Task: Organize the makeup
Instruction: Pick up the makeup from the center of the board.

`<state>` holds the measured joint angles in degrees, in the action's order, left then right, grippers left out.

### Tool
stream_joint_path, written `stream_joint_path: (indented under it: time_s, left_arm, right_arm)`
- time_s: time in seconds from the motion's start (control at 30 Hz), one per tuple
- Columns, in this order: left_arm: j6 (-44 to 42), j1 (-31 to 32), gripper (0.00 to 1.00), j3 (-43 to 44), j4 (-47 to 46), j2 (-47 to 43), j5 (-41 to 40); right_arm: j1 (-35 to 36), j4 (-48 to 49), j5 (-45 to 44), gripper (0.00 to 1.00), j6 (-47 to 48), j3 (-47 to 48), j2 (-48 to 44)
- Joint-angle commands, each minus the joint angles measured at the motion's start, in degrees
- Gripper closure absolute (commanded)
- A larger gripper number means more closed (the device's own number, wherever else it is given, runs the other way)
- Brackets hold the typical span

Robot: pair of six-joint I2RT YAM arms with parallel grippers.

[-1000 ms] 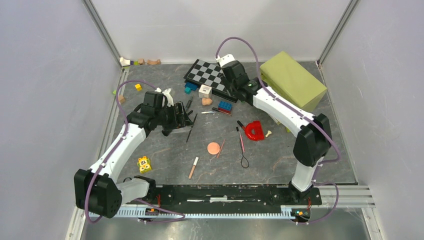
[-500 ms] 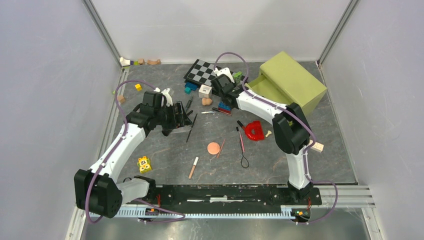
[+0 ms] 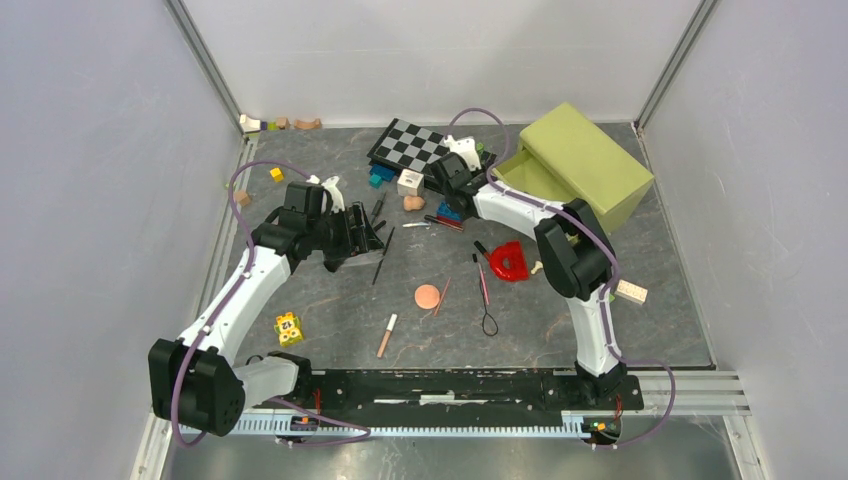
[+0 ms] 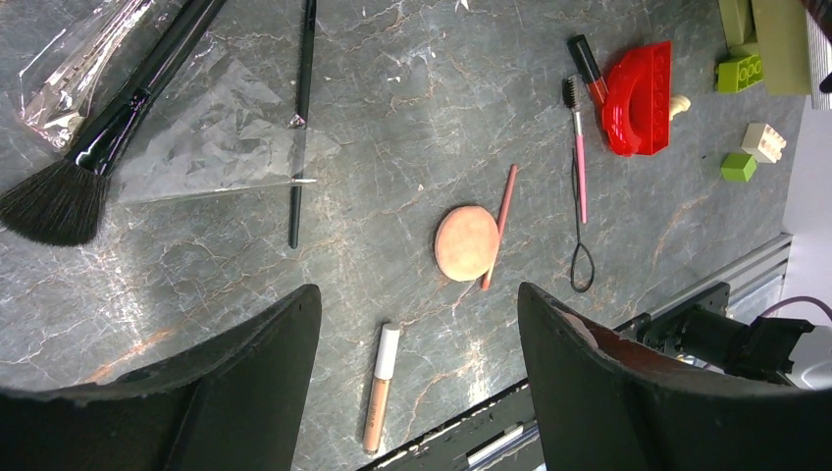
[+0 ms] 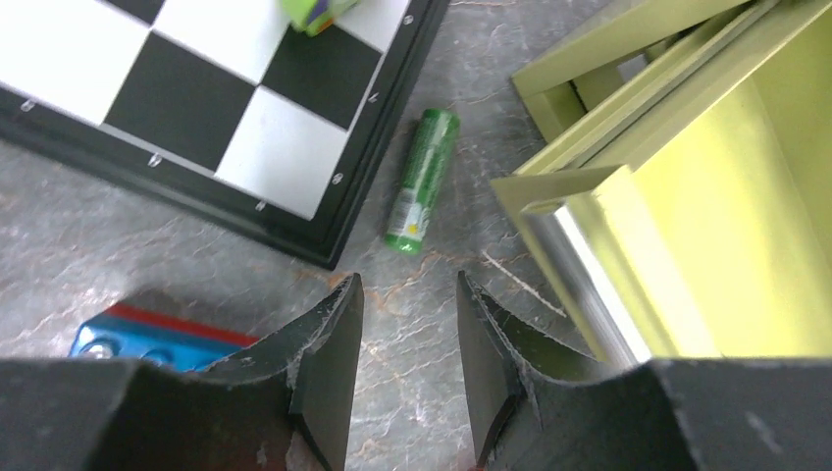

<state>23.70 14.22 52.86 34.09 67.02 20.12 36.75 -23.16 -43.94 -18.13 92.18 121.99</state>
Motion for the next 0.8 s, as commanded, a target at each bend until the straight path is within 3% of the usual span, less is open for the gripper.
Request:
stream_joint_path:
  time_s: [0.0,0.77]
  left_arm:
    - [-1.4,-0.4,0.20,-0.1,-2.0,-0.9,2.2]
    - [-0.3,-3.0,0.20,-0.9,-3.8,0.5,7.0]
  right_arm:
    - [-1.7,4.6,-2.6,0.53,-3.1,-0.1,0.9]
    - [-3.6,5.2,-4.4,0.47,-2.6,9.7,11.4]
